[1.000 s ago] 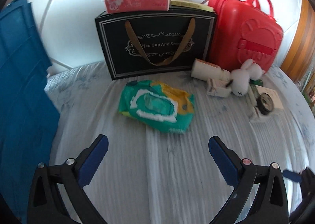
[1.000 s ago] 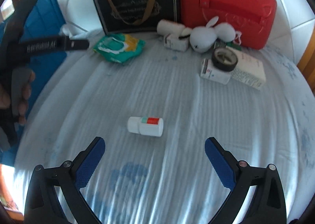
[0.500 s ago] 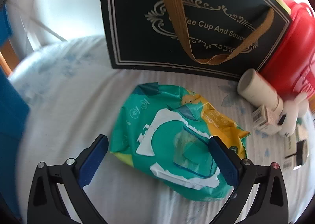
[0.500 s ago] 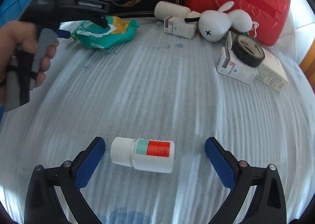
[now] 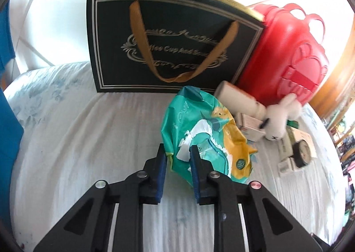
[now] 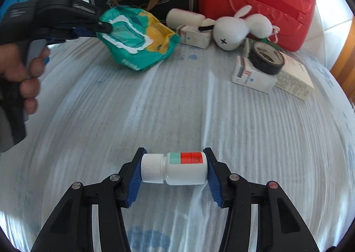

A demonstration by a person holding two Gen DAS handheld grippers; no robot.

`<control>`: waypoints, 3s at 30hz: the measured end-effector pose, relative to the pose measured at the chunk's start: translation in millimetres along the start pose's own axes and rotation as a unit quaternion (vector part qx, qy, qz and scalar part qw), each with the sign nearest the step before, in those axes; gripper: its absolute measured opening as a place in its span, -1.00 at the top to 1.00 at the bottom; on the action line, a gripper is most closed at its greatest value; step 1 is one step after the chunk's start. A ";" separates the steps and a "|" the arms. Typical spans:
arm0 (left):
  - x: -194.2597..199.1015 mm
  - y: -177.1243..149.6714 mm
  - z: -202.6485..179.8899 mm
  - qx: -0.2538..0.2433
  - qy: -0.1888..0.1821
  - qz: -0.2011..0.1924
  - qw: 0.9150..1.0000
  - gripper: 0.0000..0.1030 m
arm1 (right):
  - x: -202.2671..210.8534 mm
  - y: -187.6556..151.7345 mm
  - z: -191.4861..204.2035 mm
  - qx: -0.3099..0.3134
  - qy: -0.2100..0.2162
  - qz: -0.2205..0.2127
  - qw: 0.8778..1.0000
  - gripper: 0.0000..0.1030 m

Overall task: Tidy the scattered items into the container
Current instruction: 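Grasp the green wet-wipes pack with the left gripper while the right gripper grasps the white pill bottle, then carry the wet-wipes pack with the left gripper to the crate while the right gripper carries the pill bottle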

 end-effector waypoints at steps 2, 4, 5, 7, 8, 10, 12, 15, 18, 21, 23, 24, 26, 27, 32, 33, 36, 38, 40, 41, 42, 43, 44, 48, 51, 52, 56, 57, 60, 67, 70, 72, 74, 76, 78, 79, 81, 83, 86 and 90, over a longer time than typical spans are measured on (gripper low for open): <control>8.6 -4.2 -2.5 0.007 -0.005 0.000 1.000 0.63 | 5.4 -1.5 -6.0 -0.007 0.001 -0.001 1.000 0.02; 18.4 -11.2 -4.4 0.017 -0.010 -0.002 1.000 0.63 | 12.9 -1.6 -11.4 -0.011 0.004 -0.006 1.000 0.02; 23.8 -14.8 -5.1 0.023 -0.014 -0.003 1.000 0.63 | 17.5 -1.6 -13.8 -0.011 0.005 -0.009 1.000 0.02; 35.9 -22.9 -6.0 0.032 -0.021 -0.003 0.999 0.63 | 20.5 -0.2 -20.7 -0.014 0.009 -0.012 1.000 0.02; 40.8 -28.2 -5.3 0.033 -0.024 -0.003 0.999 0.63 | 21.7 -1.2 -22.4 -0.017 0.011 -0.013 1.000 0.02; 52.1 -37.2 -7.6 0.034 -0.027 -0.002 0.999 0.63 | 24.7 -8.0 -27.5 -0.019 0.014 -0.007 1.000 0.02; 62.3 -43.3 -9.1 0.035 -0.029 -0.003 0.999 0.63 | 28.7 -14.6 -31.2 -0.021 0.012 -0.002 1.000 0.02; 76.8 -50.3 -10.9 0.034 -0.029 -0.004 0.999 0.63 | 39.6 -30.6 -34.4 -0.026 0.011 0.007 1.000 0.02; 91.1 -56.4 -11.2 0.034 -0.031 -0.003 0.999 0.63 | 48.9 -40.8 -36.1 -0.025 0.008 0.012 1.000 0.02; 106.9 -59.3 -10.7 0.037 -0.033 -0.004 0.999 0.63 | 61.0 -47.1 -35.2 -0.025 0.004 0.015 1.000 0.02; 119.2 -60.0 -11.5 0.037 -0.036 -0.004 0.999 0.63 | 72.1 -48.9 -34.1 -0.027 0.003 0.014 1.000 0.02; 124.9 -60.6 -12.4 0.036 -0.037 -0.005 0.999 0.63 | 78.6 -49.2 -33.5 -0.028 0.003 0.013 1.000 0.02; 137.5 -61.1 -14.7 0.032 -0.040 -0.006 0.999 0.63 | 91.5 -47.9 -32.2 -0.029 0.003 0.009 1.000 0.02; 142.9 -61.0 -15.5 0.031 -0.041 -0.006 0.999 0.63 | 97.8 -46.9 -31.0 -0.029 0.002 0.007 1.000 0.02; 177.2 -57.7 -24.5 0.026 -0.052 -0.014 0.998 0.63 | 135.5 -41.7 -26.2 -0.033 -0.003 -0.006 0.999 0.02; 184.1 -56.8 -27.2 0.026 -0.056 -0.016 0.998 0.63 | 143.4 -40.2 -25.2 -0.033 -0.004 -0.009 0.999 0.02; 208.2 -54.9 -37.4 0.018 -0.065 -0.021 0.997 0.63 | 168.0 -35.7 -23.7 -0.038 -0.008 -0.018 0.999 0.02; 223.2 -53.4 -43.5 0.015 -0.070 -0.025 0.997 0.63 | 185.8 -32.2 -23.0 -0.041 -0.010 -0.025 0.999 0.02; 239.5 -51.9 -49.0 0.012 -0.075 -0.028 0.997 0.63 | 203.1 -29.2 -22.7 -0.045 -0.011 -0.032 0.998 0.02; 248.1 -50.9 -51.6 0.010 -0.077 -0.031 0.997 0.63 | 211.9 -28.3 -22.7 -0.048 -0.011 -0.035 0.998 0.02; 255.8 -50.0 -53.8 0.007 -0.079 -0.033 0.996 0.63 | 219.3 -27.2 -23.1 -0.049 -0.011 -0.037 0.998 0.02; 265.0 -48.9 -56.6 0.003 -0.081 -0.035 0.996 0.63 | 226.7 -25.9 -23.3 -0.051 -0.011 -0.039 0.998 0.02; 272.3 -48.4 -58.7 0.000 -0.082 -0.037 0.996 0.63 | 234.3 -24.8 -23.5 -0.051 -0.013 -0.042 0.998 0.02; 300.2 -45.9 -64.9 -0.011 -0.082 -0.044 0.996 0.63 | 263.8 -19.4 -23.0 -0.057 -0.016 -0.049 0.997 0.02; 316.8 -43.0 -68.5 -0.018 -0.085 -0.050 0.995 0.63 | 285.2 -14.0 -21.1 -0.060 -0.017 -0.057 0.996 0.02; 322.5 -41.7 -69.1 -0.020 -0.086 -0.052 0.995 0.63 | 290.9 -11.9 -20.6 -0.061 -0.017 -0.059 0.996 0.02; 342.0 -36.4 -71.9 -0.027 -0.088 -0.061 0.994 0.63 | 311.4 -3.2 -18.1 -0.067 -0.019 -0.071 0.995 0.02; 346.4 -34.4 -72.3 -0.029 -0.088 -0.063 0.994 0.63 | 315.9 -1.0 -17.7 -0.069 -0.019 -0.074 0.995 0.02; 361.0 -27.1 -74.4 -0.033 -0.091 -0.071 0.993 0.63 | 328.9 7.0 -16.9 -0.072 -0.019 -0.082 0.994 0.02; 400.3 -8.4 -85.3 -0.057 -0.094 -0.105 0.988 0.63 | 362.8 23.7 -10.6 -0.077 -0.015 -0.108 0.991 0.02; 415.8 -1.7 -88.5 -0.062 -0.096 -0.116 0.987 0.63 | 377.4 29.1 -7.0 -0.080 -0.012 -0.116 0.990 0.02; 424.1 1.3 -89.8 -0.066 -0.100 -0.120 0.986 0.63 | 387.0 32.0 -4.6 -0.080 -0.010 -0.122 0.989 0.02; 432.9 3.1 -91.4 -0.069 -0.100 -0.126 0.985 0.63 | 396.8 35.0 -1.5 -0.082 -0.007 -0.129 0.988 0.02; 439.6 3.9 -92.4 -0.072 -0.098 -0.128 0.984 0.63 | 407.6 38.1 1.5 -0.082 -0.006 -0.137 0.987 0.02; 445.3 5.5 -91.6 -0.071 -0.097 -0.131 0.984 0.63 | 416.8 40.2 3.4 -0.083 -0.004 -0.143 0.986 0.02; 448.5 6.4 -90.6 -0.072 -0.096 -0.133 0.984 0.63 | 420.8 41.2 4.4 -0.082 -0.004 -0.146 0.986 0.02; 456.0 9.1 -87.5 -0.070 -0.095 -0.138 0.983 0.63 | 429.0 42.6 6.9 -0.080 -0.003 -0.151 0.985 0.02; 463.6 12.2 -84.1 -0.069 -0.092 -0.145 0.983 0.63 | 436.4 44.1 10.8 -0.077 -0.003 -0.154 0.985 0.02; 476.6 15.6 -76.1 -0.064 -0.088 -0.155 0.982 0.63 | 446.4 45.7 16.8 -0.072 -0.002 -0.160 0.984 0.02; 488.7 19.4 -62.8 -0.056 -0.082 -0.166 0.981 0.63 | 454.4 51.2 25.9 -0.066 0.002 -0.168 0.984 0.02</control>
Point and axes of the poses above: each gripper's, at about its wrist camera, not at the fingertips, and x roughly against the way its jaws point, z to its left, y to its top, the point moved 9 cm from there along -x, roughly the way its jaws point, and after that the axes turned 3 degrees about -z, right-handed, at the moved point
